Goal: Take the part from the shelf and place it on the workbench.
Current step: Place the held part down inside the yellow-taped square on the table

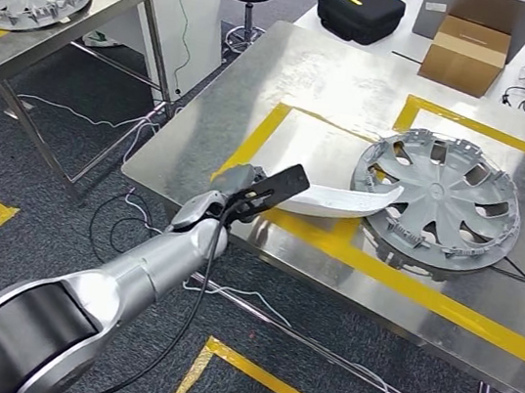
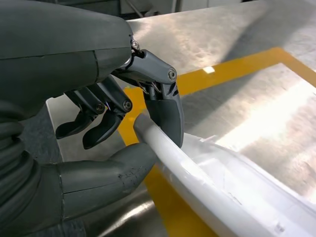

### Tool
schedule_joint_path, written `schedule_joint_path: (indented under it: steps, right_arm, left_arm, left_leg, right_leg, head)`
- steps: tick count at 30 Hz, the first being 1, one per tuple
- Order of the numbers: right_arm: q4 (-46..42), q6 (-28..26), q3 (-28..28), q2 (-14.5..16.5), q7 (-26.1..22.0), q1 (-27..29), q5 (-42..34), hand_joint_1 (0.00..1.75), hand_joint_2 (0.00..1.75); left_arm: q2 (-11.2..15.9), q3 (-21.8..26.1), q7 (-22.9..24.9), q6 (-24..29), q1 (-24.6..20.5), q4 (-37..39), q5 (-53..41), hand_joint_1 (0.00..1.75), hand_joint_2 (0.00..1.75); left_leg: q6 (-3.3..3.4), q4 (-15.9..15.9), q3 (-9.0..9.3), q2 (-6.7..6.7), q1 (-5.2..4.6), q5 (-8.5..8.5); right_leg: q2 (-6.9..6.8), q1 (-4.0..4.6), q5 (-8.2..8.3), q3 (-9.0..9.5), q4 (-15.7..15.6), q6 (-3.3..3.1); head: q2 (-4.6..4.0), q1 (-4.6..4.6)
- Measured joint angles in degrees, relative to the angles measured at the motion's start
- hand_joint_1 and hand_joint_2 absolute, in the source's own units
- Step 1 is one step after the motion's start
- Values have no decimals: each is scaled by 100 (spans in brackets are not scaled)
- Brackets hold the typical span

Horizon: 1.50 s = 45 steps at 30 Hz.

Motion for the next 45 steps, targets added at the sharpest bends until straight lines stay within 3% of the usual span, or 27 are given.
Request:
schedule_joint_path:
  steps: [14, 37, 41, 45]
  right_arm:
    - [0, -30, -2, 0, 6, 18, -47, 0, 0]
    - [0, -23, -4, 0, -3, 38, -62, 0, 0]
    - [0, -21, -4, 0, -1, 38, -56, 0, 175]
    - [0, -21, -4, 0, 2, 39, -48, 0, 175]
  left_arm:
    - [-3, 387, 76, 108, 131, 98, 151, 175, 175]
    - [-62, 521, -75, -56, 211, 142, 54, 175, 175]
    - [-65, 516, -17, -160, 206, 144, -5, 0, 175]
    - [-65, 515, 45, -301, 203, 150, -27, 0, 175]
  left_leg:
    - [0, 0, 0, 0, 0, 0]
    - [0, 0, 0, 0, 0, 0]
    - [0, 0, 0, 0, 0, 0]
    - [0, 0, 0, 0, 0, 0]
  right_leg:
    - [0, 0, 0, 0, 0, 0]
    - [0, 0, 0, -1, 0, 0]
    - [0, 0, 0, -1, 0, 0]
    - [0, 0, 0, -1, 0, 0]
  head:
    - [0, 0]
    - [0, 1]
    - [0, 0]
    - [0, 0]
